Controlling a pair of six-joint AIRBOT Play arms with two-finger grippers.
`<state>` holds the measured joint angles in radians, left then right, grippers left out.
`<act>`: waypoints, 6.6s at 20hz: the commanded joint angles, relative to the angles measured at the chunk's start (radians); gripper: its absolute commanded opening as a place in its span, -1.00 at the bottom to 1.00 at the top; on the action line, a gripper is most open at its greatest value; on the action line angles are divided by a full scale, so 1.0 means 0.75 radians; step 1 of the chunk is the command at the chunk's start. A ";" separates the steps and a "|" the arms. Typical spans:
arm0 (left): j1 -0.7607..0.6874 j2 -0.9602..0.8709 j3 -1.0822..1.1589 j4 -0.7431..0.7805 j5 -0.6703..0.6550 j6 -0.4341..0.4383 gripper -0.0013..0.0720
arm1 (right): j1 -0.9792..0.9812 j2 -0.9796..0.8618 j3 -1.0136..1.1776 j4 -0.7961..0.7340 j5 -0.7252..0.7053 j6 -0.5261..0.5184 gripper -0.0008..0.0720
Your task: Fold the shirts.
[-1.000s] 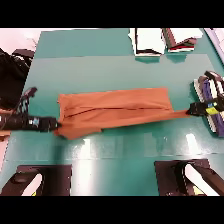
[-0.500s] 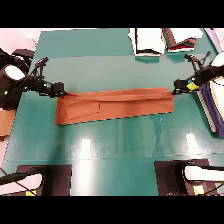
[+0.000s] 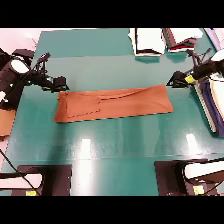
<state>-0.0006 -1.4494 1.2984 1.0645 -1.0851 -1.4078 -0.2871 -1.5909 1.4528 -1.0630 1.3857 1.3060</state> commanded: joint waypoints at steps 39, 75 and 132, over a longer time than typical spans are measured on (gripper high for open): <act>-0.611 -0.504 0.397 -0.112 0.214 -0.172 -0.91 | 0.696 -0.006 0.724 0.336 0.070 0.090 -0.93; -0.266 0.301 0.370 0.237 0.133 -0.136 -0.90 | 0.838 -0.370 -0.133 0.738 -0.523 -0.040 0.46; -0.593 0.296 0.370 0.195 0.130 -0.181 -0.90 | -1.164 0.671 -0.271 -0.403 -0.154 -0.082 -0.37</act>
<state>-0.4446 -1.2270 1.5757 1.2110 -0.9855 -1.5543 -1.0897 -1.1339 1.3827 -1.3361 1.2640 1.2594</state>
